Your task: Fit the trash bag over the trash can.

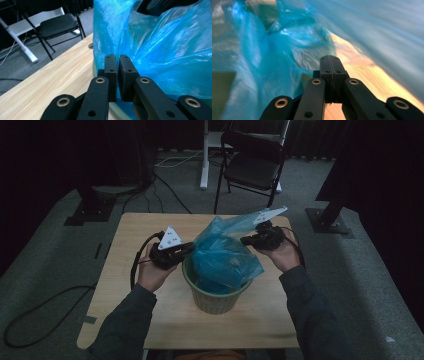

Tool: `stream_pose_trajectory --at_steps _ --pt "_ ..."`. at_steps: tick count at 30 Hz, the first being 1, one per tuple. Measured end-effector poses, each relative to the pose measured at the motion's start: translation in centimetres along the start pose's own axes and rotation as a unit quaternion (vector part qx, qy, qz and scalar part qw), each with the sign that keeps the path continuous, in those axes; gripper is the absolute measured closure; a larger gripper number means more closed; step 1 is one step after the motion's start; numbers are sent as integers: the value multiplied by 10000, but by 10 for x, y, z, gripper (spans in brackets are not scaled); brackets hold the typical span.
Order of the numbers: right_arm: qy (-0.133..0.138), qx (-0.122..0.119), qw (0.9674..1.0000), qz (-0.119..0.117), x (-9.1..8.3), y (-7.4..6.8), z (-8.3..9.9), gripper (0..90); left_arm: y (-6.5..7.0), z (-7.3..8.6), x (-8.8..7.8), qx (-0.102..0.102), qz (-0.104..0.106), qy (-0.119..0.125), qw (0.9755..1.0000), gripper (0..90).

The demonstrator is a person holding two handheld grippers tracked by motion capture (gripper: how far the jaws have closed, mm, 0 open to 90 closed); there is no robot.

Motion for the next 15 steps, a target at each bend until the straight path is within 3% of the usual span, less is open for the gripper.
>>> stream_pose_trajectory --at_steps 4,6,8,11,15 --pt "185 61 9998 -47 -5 1 -1 877 0 3 0 -13 11 -8 10000 857" --pt "361 106 9993 -87 -7 0 -7 718 2 3 1 5 19 -3 10000 857" --pt "444 116 9989 -61 -7 0 -12 629 3 2 1 31 41 8 10000 857" --pt "489 142 9987 -21 -3 2 -16 537 7 0 1 67 62 37 10000 856" --pt "275 201 9994 42 10 5 -13 493 8 -1 1 101 54 38 9999 854"
Point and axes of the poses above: each handheld gripper's, and its own axes: x roughly forward along the jaws, z roughly out of its underside, y roughly to its right, the point moved 10 cm from there along x, roughly forward along the jaws, and after that the axes turned 7 degrees about -z, right-handed, at the moved point
